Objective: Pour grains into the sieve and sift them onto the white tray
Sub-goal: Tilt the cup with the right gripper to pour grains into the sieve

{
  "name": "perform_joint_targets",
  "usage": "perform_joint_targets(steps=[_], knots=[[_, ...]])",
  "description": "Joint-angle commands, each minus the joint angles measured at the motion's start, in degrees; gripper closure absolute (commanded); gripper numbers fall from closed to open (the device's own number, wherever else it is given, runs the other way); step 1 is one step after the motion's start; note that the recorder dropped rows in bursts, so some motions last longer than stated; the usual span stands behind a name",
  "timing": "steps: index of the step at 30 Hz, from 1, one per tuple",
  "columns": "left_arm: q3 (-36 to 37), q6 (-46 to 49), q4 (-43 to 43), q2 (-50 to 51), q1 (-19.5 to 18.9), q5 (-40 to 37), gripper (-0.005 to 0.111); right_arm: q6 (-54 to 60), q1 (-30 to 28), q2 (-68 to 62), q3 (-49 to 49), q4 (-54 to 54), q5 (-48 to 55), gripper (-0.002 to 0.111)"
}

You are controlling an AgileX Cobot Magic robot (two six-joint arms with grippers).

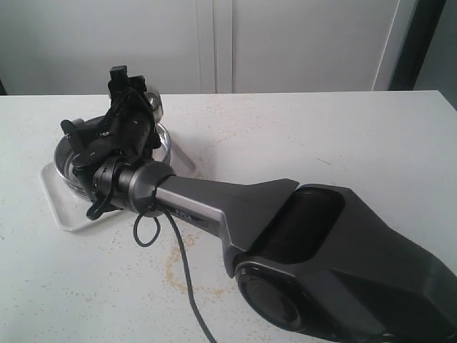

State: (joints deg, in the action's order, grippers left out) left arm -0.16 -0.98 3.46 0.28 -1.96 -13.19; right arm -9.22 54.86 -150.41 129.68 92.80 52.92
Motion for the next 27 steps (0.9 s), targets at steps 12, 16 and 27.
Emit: perform_joint_targets(steps=[12, 16, 27], knots=[[0.2, -0.2, 0.4, -0.3, -0.2, -0.1, 0.107, 1.1, 0.0, 0.6, 0.5, 1.9, 0.4, 0.108], [0.2, -0.2, 0.4, -0.3, -0.2, -0.1, 0.107, 15.3, 0.0, 0.6, 0.5, 3.6, -0.2, 0.108], [0.2, -0.2, 0.4, -0.3, -0.2, -0.1, 0.107, 15.6, 0.0, 0.6, 0.5, 5.3, -4.2, 0.108]])
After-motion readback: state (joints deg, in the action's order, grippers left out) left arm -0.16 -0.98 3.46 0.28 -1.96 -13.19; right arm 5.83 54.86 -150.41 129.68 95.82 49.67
